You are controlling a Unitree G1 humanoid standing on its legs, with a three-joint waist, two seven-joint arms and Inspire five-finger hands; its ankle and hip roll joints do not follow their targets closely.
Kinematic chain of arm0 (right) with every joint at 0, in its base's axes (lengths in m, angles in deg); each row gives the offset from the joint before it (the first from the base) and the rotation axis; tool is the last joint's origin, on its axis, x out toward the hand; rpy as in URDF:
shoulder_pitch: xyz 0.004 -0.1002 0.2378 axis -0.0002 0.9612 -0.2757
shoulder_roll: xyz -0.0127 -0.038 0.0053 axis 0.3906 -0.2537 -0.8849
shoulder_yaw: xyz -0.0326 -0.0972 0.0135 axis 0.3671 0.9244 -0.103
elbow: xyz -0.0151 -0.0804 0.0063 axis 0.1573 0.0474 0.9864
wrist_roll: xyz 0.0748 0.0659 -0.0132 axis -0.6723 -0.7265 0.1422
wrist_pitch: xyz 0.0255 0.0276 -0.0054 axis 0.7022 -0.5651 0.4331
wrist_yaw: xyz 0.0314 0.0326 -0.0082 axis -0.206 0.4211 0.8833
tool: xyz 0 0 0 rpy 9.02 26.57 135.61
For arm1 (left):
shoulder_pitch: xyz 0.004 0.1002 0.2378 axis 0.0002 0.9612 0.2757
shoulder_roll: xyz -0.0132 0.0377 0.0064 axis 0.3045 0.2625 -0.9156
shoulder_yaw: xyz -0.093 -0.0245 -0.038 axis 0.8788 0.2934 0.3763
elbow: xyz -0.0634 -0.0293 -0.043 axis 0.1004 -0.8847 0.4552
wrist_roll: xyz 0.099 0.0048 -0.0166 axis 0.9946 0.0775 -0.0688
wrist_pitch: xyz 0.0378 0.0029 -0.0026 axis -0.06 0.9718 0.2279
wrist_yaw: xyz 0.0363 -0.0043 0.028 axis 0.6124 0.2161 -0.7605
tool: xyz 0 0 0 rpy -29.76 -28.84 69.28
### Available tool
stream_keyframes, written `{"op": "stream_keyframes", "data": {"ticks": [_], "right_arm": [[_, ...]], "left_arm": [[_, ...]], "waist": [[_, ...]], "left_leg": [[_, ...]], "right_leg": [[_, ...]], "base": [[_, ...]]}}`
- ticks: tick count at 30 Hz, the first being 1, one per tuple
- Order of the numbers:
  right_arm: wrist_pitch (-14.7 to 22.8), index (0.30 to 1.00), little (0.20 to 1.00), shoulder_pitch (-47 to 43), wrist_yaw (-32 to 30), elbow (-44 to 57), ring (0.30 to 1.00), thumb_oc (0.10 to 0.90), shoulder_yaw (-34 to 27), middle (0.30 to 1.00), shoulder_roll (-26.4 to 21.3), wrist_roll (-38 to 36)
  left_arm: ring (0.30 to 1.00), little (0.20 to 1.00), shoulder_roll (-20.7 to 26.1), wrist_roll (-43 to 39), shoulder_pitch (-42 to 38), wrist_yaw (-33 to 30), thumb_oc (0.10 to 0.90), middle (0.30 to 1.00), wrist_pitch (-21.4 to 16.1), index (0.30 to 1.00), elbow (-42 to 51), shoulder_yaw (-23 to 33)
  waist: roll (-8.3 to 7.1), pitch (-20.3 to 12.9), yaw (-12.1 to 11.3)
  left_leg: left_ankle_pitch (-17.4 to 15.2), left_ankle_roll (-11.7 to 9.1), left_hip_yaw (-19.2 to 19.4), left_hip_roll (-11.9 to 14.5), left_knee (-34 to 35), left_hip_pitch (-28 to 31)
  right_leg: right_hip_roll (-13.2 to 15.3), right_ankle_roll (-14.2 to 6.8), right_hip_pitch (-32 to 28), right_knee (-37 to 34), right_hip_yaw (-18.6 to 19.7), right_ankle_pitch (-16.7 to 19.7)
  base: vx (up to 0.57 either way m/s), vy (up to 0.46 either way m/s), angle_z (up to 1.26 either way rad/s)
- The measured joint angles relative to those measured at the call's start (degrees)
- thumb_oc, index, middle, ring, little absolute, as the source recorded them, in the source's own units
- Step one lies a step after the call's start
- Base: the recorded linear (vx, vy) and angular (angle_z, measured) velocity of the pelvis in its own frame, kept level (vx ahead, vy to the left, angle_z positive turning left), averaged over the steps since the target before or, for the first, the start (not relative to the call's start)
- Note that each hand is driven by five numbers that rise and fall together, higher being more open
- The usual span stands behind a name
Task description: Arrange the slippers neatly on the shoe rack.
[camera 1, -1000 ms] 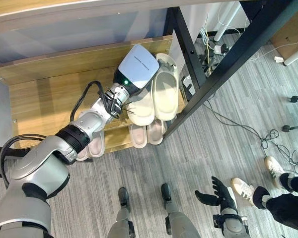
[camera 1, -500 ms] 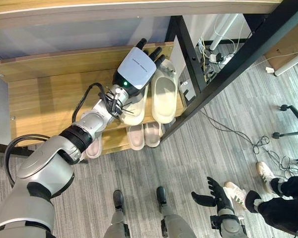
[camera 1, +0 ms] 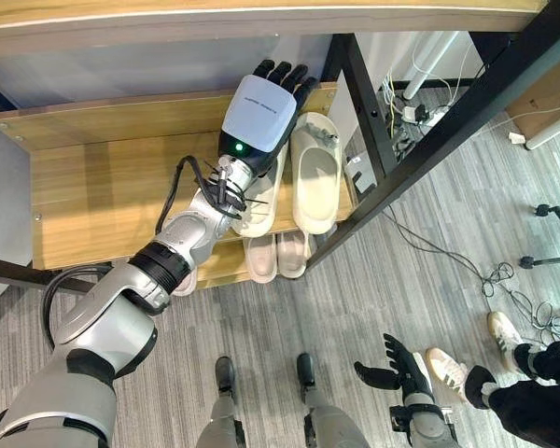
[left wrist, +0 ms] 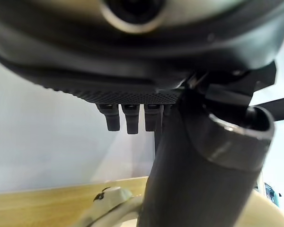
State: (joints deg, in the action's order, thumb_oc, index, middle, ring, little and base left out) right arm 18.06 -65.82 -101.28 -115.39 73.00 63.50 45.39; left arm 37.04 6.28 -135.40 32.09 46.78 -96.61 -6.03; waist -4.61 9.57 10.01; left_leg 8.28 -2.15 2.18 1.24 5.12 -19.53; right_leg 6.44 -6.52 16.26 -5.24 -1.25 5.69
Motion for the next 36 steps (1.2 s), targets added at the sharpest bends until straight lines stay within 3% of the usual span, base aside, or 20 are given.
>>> {"op": "stream_keyframes", "data": {"ticks": [25,36], "right_arm": [[-3.9,0.900,0.900,-2.9,0.1,-2.6,0.900,0.800,0.0,0.900,2.1,1.4],[-5.2,0.900,0.900,-4.4,0.6,-5.8,0.900,0.800,-0.1,0.900,3.6,1.4]], "left_arm": [[0.900,0.900,-2.3,-4.2,4.7,7.3,0.800,0.900,-0.3,0.900,1.4,2.3],[0.900,0.900,-1.2,-11.1,14.3,7.5,0.800,0.900,-2.5,0.900,10.8,7.1]], "waist": [[0.99,0.1,-2.2],[2.62,0.0,-3.3]], "left_leg": [[0.3,0.0,-0.5,0.0,0.0,1.4],[0.3,-0.2,-1.8,0.0,0.0,6.1]], "right_leg": [[0.0,0.0,-1.6,0.0,-0.2,0.0],[-0.2,-0.2,-7.0,0.0,-1.5,-0.4]], "base": [[0.00,-0.001,0.00],[0.05,-0.022,0.06]]}}
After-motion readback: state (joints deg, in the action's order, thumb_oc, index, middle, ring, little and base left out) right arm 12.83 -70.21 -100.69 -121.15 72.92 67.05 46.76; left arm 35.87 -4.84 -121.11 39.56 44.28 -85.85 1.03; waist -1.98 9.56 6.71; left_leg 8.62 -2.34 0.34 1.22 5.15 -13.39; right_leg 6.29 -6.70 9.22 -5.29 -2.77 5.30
